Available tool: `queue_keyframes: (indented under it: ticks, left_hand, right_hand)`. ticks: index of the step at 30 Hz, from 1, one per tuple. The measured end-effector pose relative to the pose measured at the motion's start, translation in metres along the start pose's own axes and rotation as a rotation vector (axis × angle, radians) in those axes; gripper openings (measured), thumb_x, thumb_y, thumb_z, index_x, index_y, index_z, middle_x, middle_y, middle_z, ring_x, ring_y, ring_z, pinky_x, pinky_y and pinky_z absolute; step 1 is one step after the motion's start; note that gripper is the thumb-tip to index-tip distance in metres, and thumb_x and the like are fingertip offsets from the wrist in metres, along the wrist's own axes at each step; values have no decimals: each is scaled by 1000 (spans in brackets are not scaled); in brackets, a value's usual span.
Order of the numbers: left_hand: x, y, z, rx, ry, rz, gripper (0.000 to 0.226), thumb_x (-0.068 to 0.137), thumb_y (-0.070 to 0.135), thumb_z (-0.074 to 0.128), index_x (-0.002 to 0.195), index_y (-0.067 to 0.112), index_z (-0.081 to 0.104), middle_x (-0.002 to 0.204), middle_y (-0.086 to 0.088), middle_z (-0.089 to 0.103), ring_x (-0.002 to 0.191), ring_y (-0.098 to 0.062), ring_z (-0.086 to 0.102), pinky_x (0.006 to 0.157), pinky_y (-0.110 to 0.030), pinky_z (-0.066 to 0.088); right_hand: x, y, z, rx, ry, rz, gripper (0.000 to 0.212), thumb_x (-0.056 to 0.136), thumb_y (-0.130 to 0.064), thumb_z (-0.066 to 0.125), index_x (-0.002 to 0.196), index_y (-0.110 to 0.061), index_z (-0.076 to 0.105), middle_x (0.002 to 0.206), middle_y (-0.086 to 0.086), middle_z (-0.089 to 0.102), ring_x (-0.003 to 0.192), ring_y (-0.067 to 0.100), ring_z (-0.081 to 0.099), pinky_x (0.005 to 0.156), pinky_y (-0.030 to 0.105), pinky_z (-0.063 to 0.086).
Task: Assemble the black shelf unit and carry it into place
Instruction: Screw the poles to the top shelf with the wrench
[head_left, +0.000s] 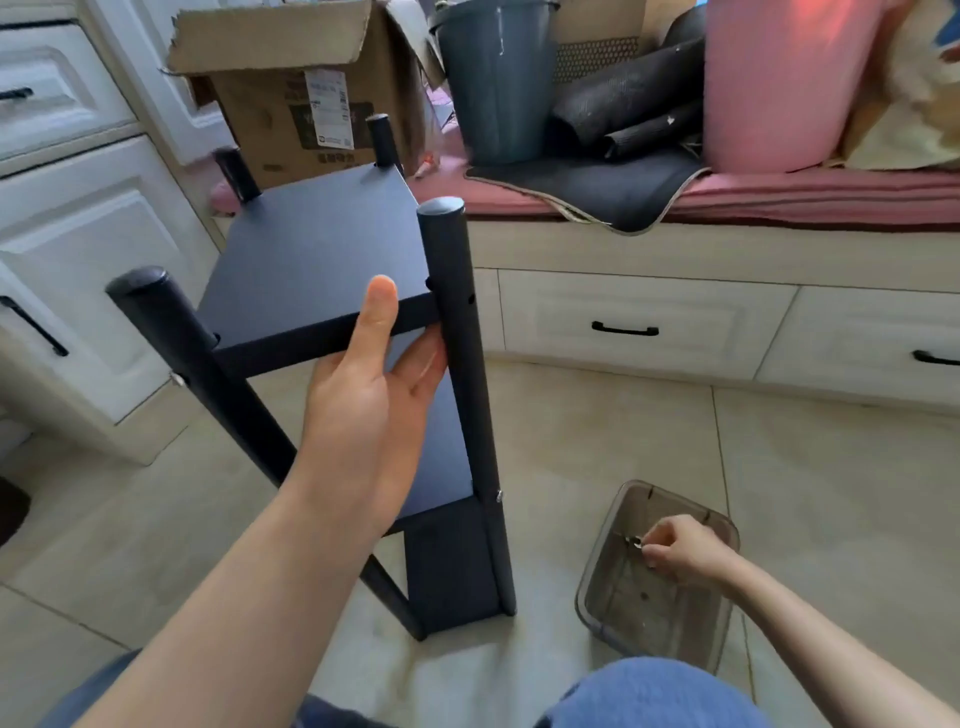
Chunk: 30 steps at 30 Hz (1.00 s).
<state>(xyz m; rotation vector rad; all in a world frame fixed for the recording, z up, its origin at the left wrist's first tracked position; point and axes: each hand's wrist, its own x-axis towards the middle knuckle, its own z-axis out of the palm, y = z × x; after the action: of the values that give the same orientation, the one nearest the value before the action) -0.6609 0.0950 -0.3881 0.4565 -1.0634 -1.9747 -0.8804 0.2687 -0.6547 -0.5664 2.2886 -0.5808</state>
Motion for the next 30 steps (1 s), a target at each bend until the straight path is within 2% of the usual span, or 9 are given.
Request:
queue_keyframes:
  ticks: [4,7,9,12,14,18,22,25,30]
  left_hand:
    - [2,-3,0,13,-38,9,45,95,33,56,134,10,56,135,-8,64,122,-26,65,111,-41,44]
    - [2,-7,-1,18,-83,28,25,98,31,55,117,17,62,119,0,70,122,-26,65,110,-42,45]
    - [2,-10,0,33,-86,20,24,97,32,56,116,18,60,119,2,70,122,-26,64,111,-42,45]
    - [1,-10,3,36,-70,9,35,91,32,59,123,18,57,128,0,68,121,-24,65,110,-40,44]
    - [0,-9,5,34,-67,3,43,90,33,60,130,17,56,129,-1,69,119,-24,66,108,-37,48]
    - [1,-8,7,21,-63,0,33,88,30,61,118,16,62,116,0,74,114,-23,69,100,-35,53]
    - [1,-10,8,23,-46,8,28,84,28,63,109,14,62,107,0,74,111,-24,71,99,-36,54]
    - [2,-11,9,31,-37,17,32,83,28,62,112,13,60,106,-1,73,111,-25,71,100,-37,54]
    - [3,-11,8,44,-41,18,27,85,28,61,108,14,60,103,0,72,109,-23,71,100,-37,54]
  right_hand:
    - [25,24,31,-187,-55,96,25,96,-28,61,111,-10,70,115,5,71,112,22,64,69,19,35]
    - [39,28,58,-125,-86,69,33,97,-34,59,118,-8,66,121,9,68,113,24,63,77,22,40]
    - [48,26,80,-136,-139,18,38,97,-33,58,126,-7,61,129,10,64,119,25,60,86,24,44]
    - [52,17,107,-209,-266,-55,21,91,-32,62,106,-18,68,114,5,68,113,19,63,78,21,43]
    - [55,14,118,-232,-330,-76,21,86,-31,66,103,-19,70,110,0,71,102,14,64,73,19,41]
    - [70,20,120,-267,-131,-40,20,88,-15,57,105,-11,66,114,9,69,109,25,63,83,27,47]
    - [80,32,106,-377,95,97,38,93,2,34,127,1,49,129,19,52,120,37,54,99,38,45]
    - [89,43,102,-394,145,179,39,96,1,31,134,4,42,133,20,48,124,40,50,101,40,44]
    - [93,47,104,-424,167,172,37,97,1,32,130,-2,50,126,15,54,120,35,54,95,35,48]
